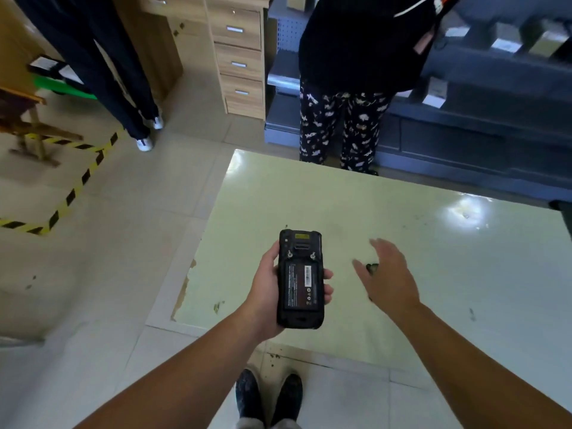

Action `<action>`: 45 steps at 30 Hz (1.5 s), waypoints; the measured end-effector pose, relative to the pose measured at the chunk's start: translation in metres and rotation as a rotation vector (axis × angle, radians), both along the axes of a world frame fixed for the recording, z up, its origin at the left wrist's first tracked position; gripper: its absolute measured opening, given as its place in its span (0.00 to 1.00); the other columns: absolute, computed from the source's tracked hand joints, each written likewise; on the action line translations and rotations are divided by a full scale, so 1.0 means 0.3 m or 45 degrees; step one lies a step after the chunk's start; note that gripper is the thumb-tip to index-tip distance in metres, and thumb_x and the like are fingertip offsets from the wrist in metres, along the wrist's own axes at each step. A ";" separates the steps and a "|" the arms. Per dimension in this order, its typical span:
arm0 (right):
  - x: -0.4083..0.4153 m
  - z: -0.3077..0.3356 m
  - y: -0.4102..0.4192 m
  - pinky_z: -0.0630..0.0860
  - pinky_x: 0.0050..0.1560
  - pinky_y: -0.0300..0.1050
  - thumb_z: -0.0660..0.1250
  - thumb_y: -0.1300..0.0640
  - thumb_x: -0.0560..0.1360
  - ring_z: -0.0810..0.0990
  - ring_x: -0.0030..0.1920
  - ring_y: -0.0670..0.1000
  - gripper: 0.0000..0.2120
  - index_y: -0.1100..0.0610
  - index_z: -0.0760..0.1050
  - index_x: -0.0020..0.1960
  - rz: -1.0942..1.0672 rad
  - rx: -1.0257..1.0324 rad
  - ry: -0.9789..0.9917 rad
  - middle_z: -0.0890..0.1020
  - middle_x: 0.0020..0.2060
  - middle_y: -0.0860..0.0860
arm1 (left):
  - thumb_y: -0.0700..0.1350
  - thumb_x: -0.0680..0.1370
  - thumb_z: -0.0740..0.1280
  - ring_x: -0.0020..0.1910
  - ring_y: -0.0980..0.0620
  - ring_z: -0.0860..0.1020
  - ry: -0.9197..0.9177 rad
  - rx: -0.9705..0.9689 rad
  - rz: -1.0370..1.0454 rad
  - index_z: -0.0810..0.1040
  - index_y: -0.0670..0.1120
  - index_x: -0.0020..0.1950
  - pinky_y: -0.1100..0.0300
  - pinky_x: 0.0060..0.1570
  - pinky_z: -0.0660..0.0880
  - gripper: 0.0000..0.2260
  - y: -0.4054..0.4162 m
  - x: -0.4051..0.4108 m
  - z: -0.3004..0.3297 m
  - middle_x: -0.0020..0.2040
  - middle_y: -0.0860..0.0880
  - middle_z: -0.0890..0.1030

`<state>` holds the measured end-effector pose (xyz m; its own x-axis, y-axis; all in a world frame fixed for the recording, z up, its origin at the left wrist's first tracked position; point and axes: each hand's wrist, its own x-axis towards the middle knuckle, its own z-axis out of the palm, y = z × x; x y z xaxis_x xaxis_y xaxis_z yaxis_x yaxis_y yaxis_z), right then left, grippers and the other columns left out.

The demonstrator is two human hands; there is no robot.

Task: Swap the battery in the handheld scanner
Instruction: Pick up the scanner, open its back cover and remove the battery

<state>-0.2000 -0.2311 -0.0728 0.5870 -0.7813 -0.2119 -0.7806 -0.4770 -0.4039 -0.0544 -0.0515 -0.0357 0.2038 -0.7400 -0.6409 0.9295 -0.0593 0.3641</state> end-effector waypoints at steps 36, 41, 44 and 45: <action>0.030 0.570 0.380 0.82 0.49 0.54 0.66 0.47 0.79 0.84 0.44 0.50 0.13 0.54 0.83 0.54 0.335 0.135 -0.357 0.87 0.46 0.50 | 0.72 0.79 0.50 0.50 0.44 0.88 -0.231 0.054 0.007 0.88 0.52 0.55 0.50 0.43 0.85 0.34 0.036 -0.096 0.114 0.53 0.44 0.89; 0.065 0.577 0.393 0.69 0.35 0.32 0.75 0.37 0.68 0.78 0.42 0.40 0.23 0.49 0.81 0.57 0.274 0.194 -0.088 0.82 0.50 0.45 | 0.75 0.76 0.54 0.47 0.48 0.88 -0.302 0.040 -0.071 0.87 0.55 0.55 0.49 0.37 0.84 0.32 0.013 -0.100 0.104 0.48 0.50 0.89; 0.091 0.581 0.378 0.73 0.40 0.40 0.76 0.42 0.70 0.80 0.51 0.50 0.26 0.51 0.77 0.64 0.290 0.233 0.106 0.75 0.57 0.51 | 0.74 0.77 0.54 0.49 0.48 0.88 -0.301 0.053 -0.080 0.88 0.58 0.55 0.50 0.39 0.84 0.29 -0.003 -0.103 0.089 0.51 0.50 0.90; 0.097 0.580 0.372 0.75 0.43 0.44 0.77 0.45 0.70 0.80 0.53 0.53 0.28 0.52 0.75 0.67 0.295 0.250 0.175 0.73 0.59 0.52 | 0.74 0.77 0.54 0.50 0.48 0.88 -0.286 0.063 -0.081 0.87 0.58 0.55 0.50 0.39 0.84 0.29 -0.007 -0.104 0.081 0.52 0.49 0.89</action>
